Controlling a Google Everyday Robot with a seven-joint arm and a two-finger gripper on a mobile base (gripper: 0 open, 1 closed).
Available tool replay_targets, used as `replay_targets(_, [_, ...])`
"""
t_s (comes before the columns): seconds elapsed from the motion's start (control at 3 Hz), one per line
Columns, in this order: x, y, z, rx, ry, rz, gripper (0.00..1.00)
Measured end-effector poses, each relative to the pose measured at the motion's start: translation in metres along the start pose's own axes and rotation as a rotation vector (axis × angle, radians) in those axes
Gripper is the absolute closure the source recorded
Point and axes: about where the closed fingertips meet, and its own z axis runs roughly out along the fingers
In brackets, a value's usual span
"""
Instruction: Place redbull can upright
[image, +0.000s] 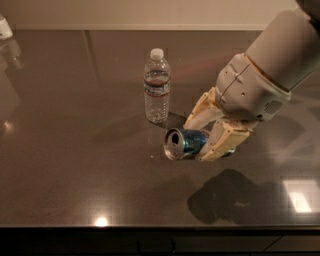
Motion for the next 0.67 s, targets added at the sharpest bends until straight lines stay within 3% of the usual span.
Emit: replay_targets(0.67, [-0.029, -0.007, -0.028, 0.093, -0.347, 0.095, 1.00])
